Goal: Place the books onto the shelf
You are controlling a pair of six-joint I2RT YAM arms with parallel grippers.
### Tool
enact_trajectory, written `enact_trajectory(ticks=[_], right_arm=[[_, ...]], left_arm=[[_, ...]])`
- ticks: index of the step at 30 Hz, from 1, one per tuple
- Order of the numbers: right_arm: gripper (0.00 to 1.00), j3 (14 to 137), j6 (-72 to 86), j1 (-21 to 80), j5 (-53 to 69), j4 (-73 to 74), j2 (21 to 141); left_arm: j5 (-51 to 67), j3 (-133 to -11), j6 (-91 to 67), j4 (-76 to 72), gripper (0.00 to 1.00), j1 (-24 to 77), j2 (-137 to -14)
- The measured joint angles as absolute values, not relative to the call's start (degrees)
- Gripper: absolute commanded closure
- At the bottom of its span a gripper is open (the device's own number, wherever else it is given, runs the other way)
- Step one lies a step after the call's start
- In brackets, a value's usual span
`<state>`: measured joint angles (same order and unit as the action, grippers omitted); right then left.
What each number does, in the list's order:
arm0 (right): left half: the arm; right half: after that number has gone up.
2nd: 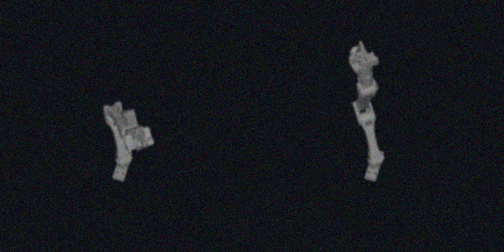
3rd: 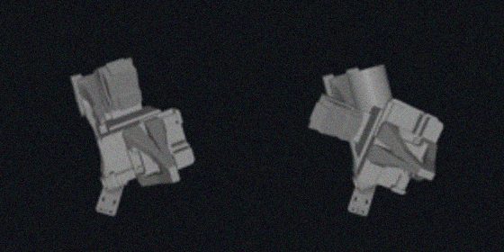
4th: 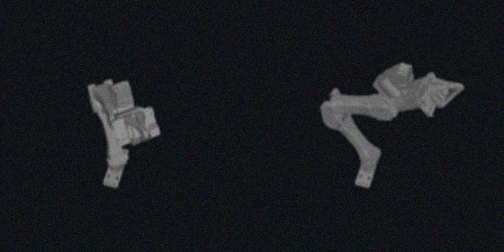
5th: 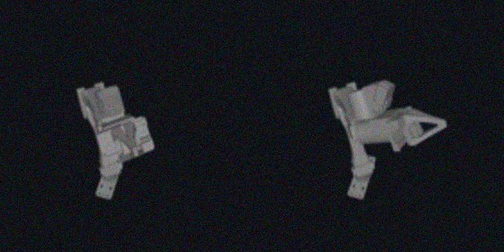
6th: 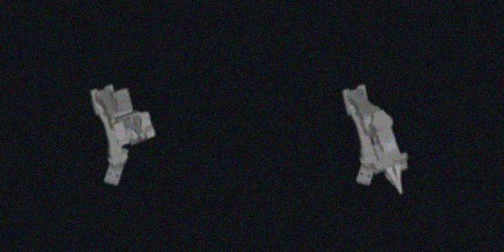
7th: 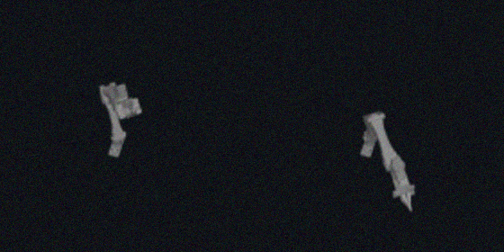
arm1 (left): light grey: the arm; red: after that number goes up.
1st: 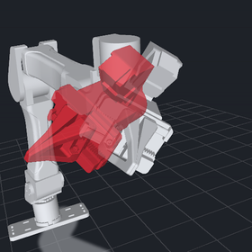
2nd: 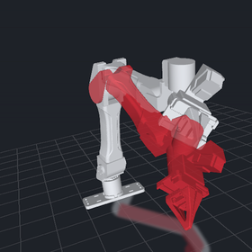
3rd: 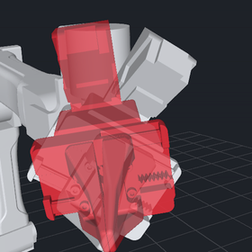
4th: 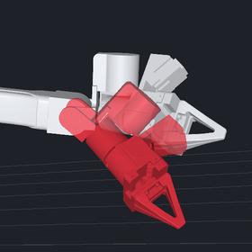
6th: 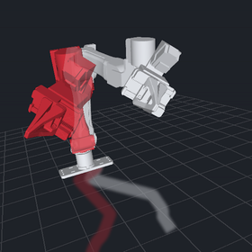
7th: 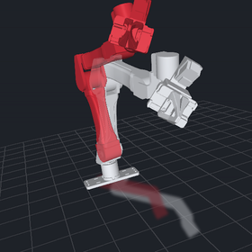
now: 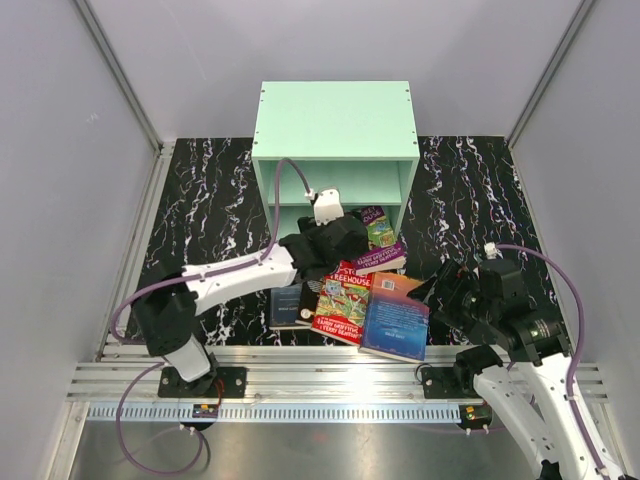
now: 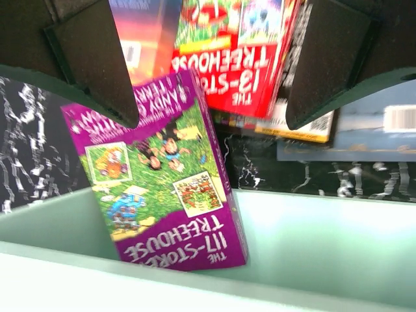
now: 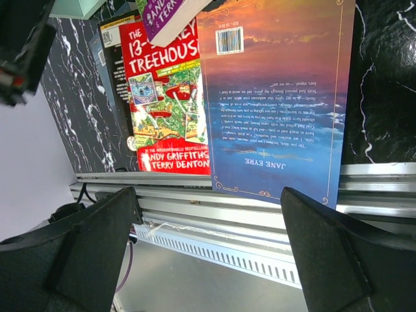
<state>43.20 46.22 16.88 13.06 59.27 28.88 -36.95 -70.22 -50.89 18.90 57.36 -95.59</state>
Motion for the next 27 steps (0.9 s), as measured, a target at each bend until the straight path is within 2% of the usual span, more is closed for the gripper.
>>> enact_trajectory(ticks=[1, 3, 4, 6, 7, 10, 13, 19, 23, 27], right_arm=[[0.00, 43.1, 46.2, 16.9, 13.1, 59.1, 28.9], [0.00, 42.7, 46.2, 16.9, 13.1, 58.5, 28.9], [0.00, 42.3, 46.2, 16.9, 13.1, 58.2, 28.9], [0.00, 41.5, 46.3, 16.9, 13.1, 57.9, 28.9], [0.00, 41.2, 46.3, 16.9, 13.1, 57.8, 28.9], [0.00, 40.6, 46.3, 16.9, 13.1, 57.8, 28.9], [0.00, 40.6, 46.3, 16.9, 13.0, 57.8, 28.9], [0.00, 40.5, 46.3, 16.9, 12.9, 58.2, 28.2], [0.00, 40.1, 46.2, 16.9, 12.9, 58.2, 28.1], [0.00, 39.5, 46.0, 16.9, 12.7, 58.2, 28.1]], left_arm=[[-37.6, -70.9, -50.8, 20.5, 0.01, 57.9, -94.7], [-37.6, -71.3, -50.1, 22.0, 0.15, 59.7, -92.9], [-37.4, -71.3, -49.7, 22.6, 0.32, 60.5, -92.5], [-35.8, -70.7, -49.6, 22.0, 0.51, 62.8, -92.4], [-35.1, -70.3, -49.6, 21.6, 0.71, 64.1, -92.8], [-33.6, -69.4, -50.5, 20.7, 0.89, 67.2, -95.7], [-32.5, -69.5, -51.1, 19.7, 0.92, 69.4, -100.8], [-32.1, -74.2, -51.3, 21.6, 0.94, 69.8, -110.8], [-33.1, -77.4, -50.9, 22.5, 0.95, 68.7, -113.2], [-34.6, -80.6, -49.8, 23.5, 1.00, 66.5, -115.3]])
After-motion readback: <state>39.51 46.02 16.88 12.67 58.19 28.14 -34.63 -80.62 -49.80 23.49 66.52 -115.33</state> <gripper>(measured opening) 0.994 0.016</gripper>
